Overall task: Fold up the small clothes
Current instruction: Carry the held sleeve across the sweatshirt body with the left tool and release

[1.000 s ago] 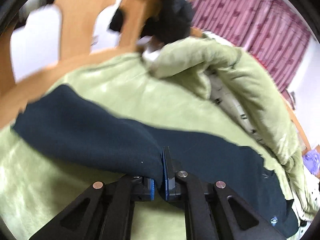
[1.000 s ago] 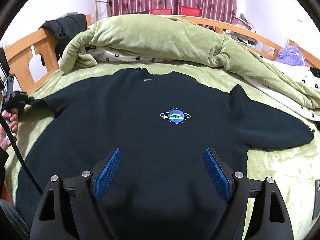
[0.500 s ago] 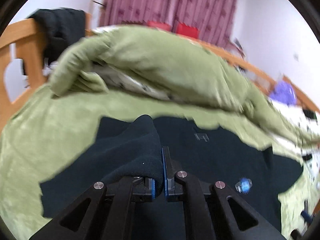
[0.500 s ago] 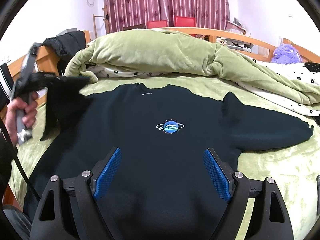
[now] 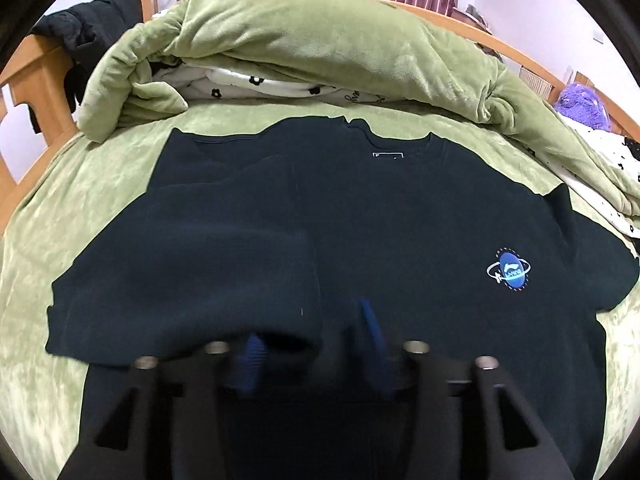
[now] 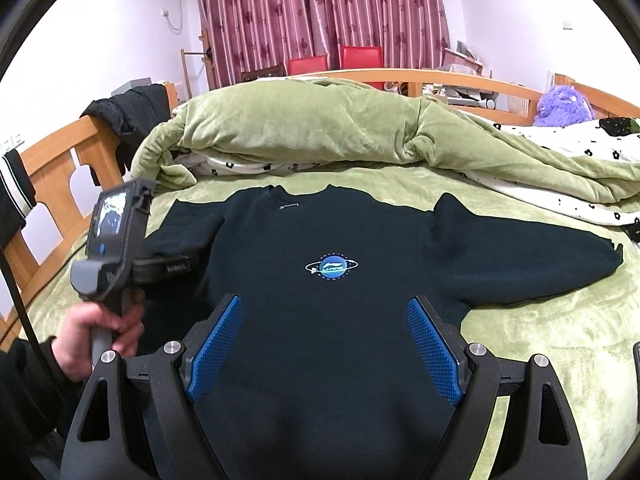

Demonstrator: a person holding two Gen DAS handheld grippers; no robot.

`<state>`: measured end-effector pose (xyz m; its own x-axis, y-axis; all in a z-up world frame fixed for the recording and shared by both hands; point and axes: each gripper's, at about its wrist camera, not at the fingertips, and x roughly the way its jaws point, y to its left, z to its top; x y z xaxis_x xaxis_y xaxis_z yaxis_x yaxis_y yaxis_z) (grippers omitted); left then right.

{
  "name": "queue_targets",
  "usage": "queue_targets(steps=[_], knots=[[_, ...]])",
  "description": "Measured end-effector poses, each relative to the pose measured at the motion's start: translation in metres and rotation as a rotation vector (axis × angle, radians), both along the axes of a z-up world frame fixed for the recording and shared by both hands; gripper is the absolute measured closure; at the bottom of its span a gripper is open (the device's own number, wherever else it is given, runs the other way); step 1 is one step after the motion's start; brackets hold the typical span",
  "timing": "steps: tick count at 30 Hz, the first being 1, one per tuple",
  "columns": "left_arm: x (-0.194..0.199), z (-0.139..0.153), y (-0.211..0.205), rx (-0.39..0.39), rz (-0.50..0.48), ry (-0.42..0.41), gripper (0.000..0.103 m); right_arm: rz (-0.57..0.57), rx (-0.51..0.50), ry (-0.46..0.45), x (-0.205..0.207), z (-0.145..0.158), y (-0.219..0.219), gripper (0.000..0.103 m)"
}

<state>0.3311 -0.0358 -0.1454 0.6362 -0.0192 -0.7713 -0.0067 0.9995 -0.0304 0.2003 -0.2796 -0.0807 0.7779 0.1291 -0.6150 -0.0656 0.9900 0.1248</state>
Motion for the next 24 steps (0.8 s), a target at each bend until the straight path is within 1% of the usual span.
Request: queue_targets(steps=[2,5,7,10,13,17,19,23,24], knots=[[-0.013,0.006,0.0,0.003,-0.002,-0.023,0.036,0.001,0.0,0.003,0.0,-0.001,0.001,0.019],[-0.029,0.015,0.005,-0.022,0.016,-0.035,0.035,0.008,-0.004,0.008,-0.001,-0.003,0.003,0.019],[-0.039,0.022,0.014,-0.061,0.049,-0.035,0.035,0.017,-0.004,0.012,-0.001,-0.004,0.005,0.019],[-0.054,0.033,0.031,-0.13,0.104,-0.06,0.035,0.022,0.005,0.032,-0.002,-0.007,0.007,0.019],[-0.068,0.044,0.051,-0.18,0.168,-0.09,0.035,0.031,0.042,0.059,-0.003,-0.01,0.006,0.019],[-0.086,0.048,0.073,-0.218,0.215,-0.114,0.035,0.054,0.075,0.064,-0.008,-0.013,0.007,0.021],[-0.093,0.05,0.081,-0.202,0.217,-0.116,0.035,0.077,0.082,0.058,-0.011,-0.015,0.009,0.024],[-0.109,0.06,0.095,-0.111,0.207,-0.137,0.035,0.118,0.048,0.05,-0.014,-0.021,0.023,0.025],[-0.114,0.065,0.1,-0.088,0.202,-0.15,0.035,0.126,0.038,0.054,-0.014,-0.025,0.027,0.027]])
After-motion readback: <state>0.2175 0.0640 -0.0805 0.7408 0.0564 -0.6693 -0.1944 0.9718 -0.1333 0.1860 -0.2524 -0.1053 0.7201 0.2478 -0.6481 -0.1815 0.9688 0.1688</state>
